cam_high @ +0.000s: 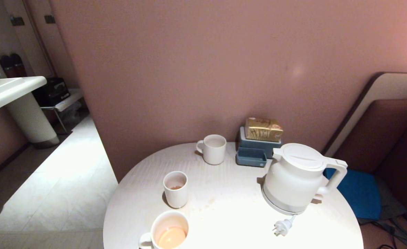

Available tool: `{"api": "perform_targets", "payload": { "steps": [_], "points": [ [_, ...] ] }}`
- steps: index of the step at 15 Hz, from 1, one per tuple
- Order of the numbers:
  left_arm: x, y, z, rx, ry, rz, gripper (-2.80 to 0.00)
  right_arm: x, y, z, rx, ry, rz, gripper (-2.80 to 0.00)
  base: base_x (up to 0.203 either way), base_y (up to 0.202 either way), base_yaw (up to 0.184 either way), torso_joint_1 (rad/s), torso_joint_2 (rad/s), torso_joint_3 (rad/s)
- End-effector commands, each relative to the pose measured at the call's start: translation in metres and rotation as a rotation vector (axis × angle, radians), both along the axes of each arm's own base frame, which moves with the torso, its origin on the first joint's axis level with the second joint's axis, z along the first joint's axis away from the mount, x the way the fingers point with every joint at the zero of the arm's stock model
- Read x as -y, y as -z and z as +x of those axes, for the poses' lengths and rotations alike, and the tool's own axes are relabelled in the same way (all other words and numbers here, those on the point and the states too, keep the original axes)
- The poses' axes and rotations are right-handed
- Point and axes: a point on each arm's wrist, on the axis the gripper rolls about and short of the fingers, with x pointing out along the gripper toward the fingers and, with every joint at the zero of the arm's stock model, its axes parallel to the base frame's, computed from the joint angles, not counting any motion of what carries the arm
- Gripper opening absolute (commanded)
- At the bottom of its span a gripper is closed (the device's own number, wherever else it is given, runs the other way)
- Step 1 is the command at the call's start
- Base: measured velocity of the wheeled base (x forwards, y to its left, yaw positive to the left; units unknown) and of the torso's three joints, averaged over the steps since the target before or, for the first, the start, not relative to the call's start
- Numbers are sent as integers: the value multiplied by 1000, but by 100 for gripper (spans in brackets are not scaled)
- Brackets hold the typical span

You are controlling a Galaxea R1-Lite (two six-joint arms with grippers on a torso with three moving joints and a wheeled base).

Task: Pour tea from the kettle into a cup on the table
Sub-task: Pick up the kettle

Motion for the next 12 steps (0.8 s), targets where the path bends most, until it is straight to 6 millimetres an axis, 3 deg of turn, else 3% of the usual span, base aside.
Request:
{"api": "perform_targets", "payload": {
  "steps": [1,12],
  "points": [
    [0,0,0,0,0,-1,-280,0,0,0,-1,0,0,-280,0,0,0,0,0,0],
    [0,0,0,-1,0,-1,-280,0,0,0,0,-2,-4,-280,0,0,0,0,0,0]
  ]
}}
